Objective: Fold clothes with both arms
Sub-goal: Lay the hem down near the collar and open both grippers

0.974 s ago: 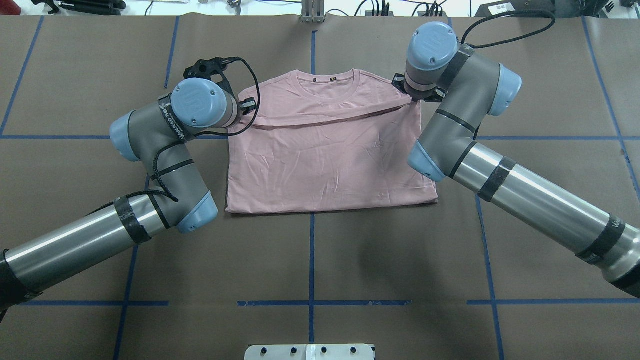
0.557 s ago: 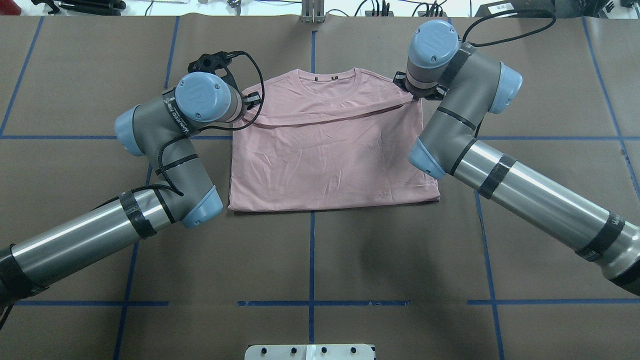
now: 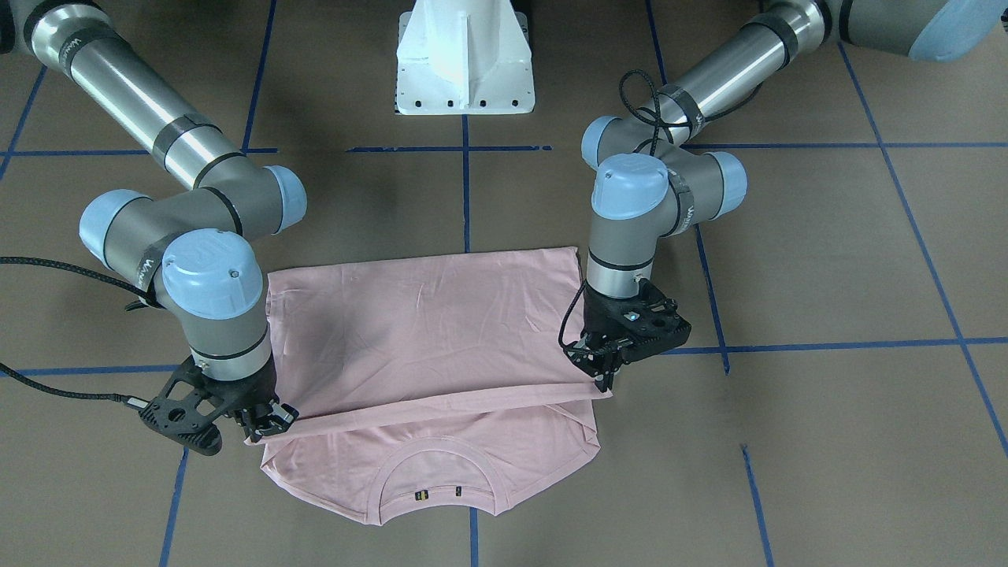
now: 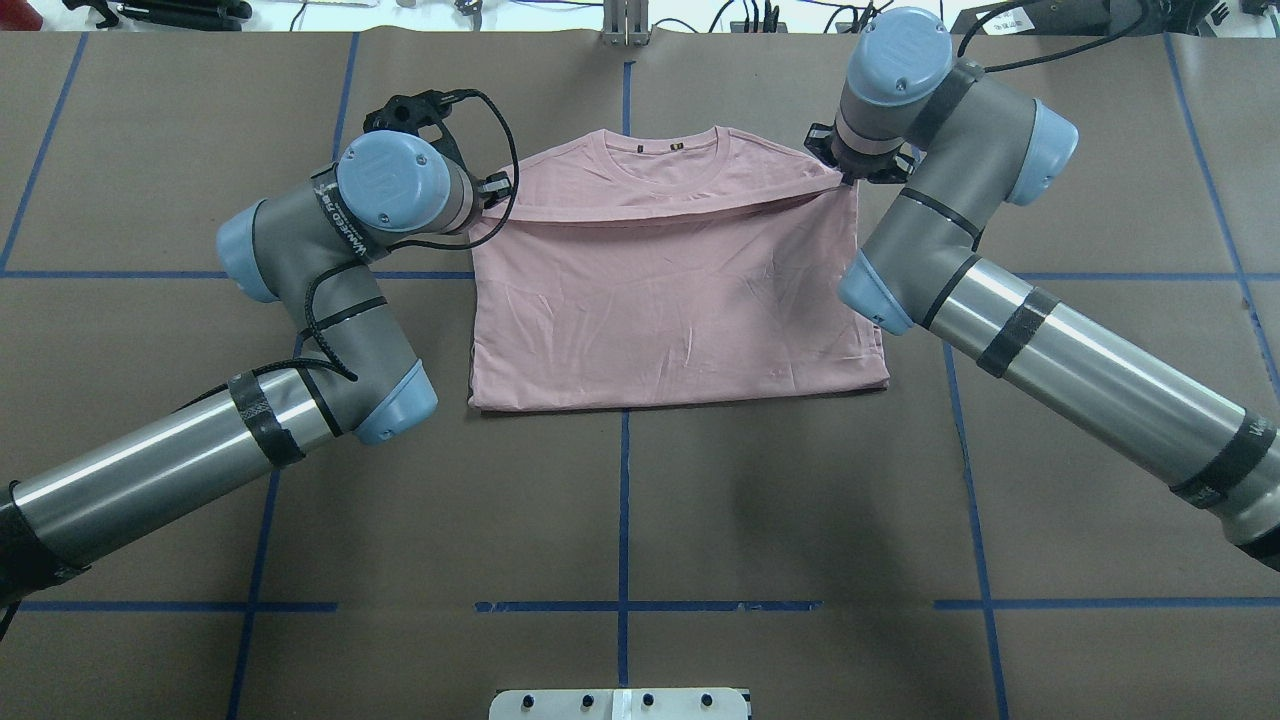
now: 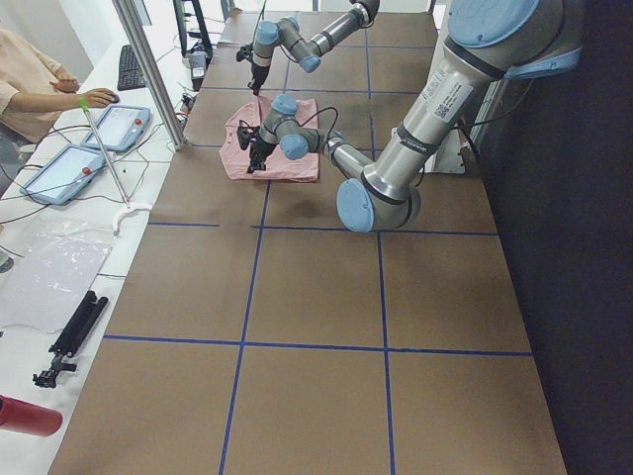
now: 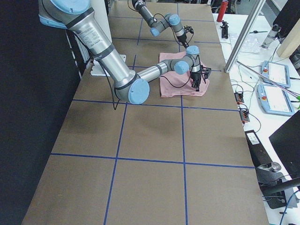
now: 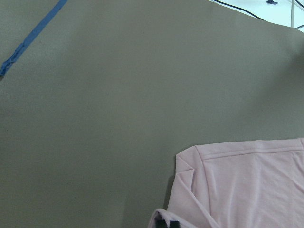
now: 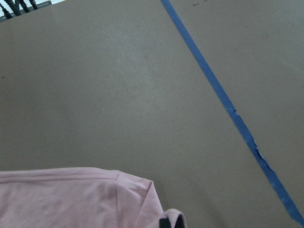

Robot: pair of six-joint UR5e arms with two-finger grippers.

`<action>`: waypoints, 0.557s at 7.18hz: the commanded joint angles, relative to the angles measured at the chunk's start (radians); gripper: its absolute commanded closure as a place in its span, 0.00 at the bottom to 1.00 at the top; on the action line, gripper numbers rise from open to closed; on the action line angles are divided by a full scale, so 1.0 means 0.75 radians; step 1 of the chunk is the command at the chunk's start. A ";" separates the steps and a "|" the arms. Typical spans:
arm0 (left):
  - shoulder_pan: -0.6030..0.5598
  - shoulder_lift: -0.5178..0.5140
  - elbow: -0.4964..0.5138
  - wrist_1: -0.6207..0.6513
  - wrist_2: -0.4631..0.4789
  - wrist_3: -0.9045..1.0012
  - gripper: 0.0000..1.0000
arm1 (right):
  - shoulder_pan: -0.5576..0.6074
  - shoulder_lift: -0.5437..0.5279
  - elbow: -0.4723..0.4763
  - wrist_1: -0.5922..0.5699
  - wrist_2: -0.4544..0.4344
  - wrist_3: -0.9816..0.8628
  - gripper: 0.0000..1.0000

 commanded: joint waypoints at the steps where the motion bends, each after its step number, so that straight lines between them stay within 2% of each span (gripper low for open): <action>1: -0.008 0.051 -0.022 -0.108 0.000 -0.012 0.97 | 0.007 -0.044 0.005 0.010 0.007 -0.061 1.00; 2: -0.006 0.049 -0.012 -0.125 0.002 -0.026 0.97 | 0.003 -0.075 -0.007 0.114 -0.003 -0.053 1.00; 4: -0.004 0.035 0.047 -0.196 0.002 -0.063 0.85 | -0.001 -0.081 -0.011 0.131 -0.003 -0.043 1.00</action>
